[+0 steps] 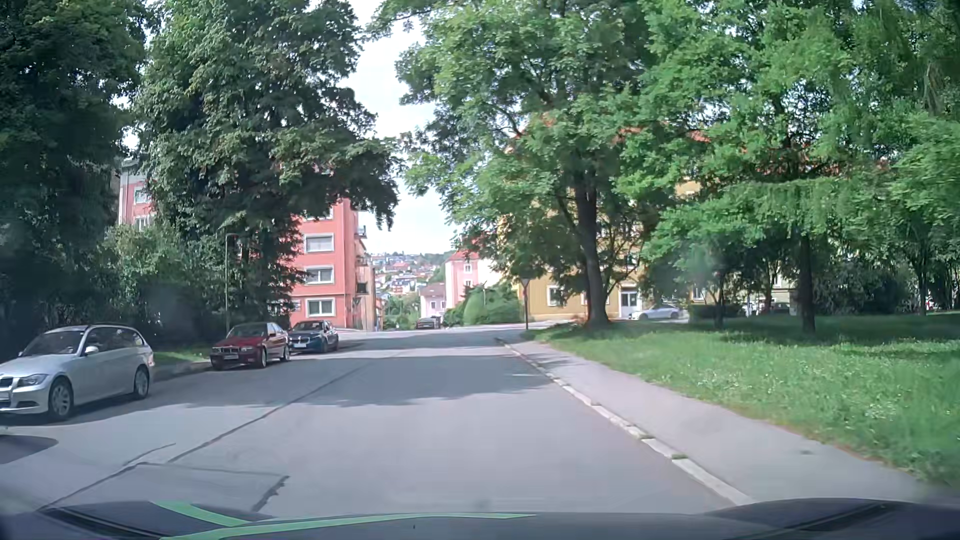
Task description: Follow the waypoints while adhering to traffic rules and regulations
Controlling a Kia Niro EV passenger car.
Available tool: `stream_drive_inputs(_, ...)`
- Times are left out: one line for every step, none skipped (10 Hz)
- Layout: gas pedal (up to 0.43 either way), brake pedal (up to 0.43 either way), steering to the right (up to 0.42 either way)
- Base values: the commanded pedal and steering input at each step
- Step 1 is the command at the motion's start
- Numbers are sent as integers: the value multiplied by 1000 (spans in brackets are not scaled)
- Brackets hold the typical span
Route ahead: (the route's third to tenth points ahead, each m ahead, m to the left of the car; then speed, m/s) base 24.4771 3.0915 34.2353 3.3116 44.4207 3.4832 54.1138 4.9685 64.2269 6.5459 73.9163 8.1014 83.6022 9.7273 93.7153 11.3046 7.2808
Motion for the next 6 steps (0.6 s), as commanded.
stream_drive_inputs(0, 0, -16)
stream_drive_inputs(0, 0, -16)
stream_drive_inputs(0, 0, -15)
stream_drive_inputs(0, 0, -14)
stream_drive_inputs(0, 0, -11)
stream_drive_inputs(0, 6, -11)
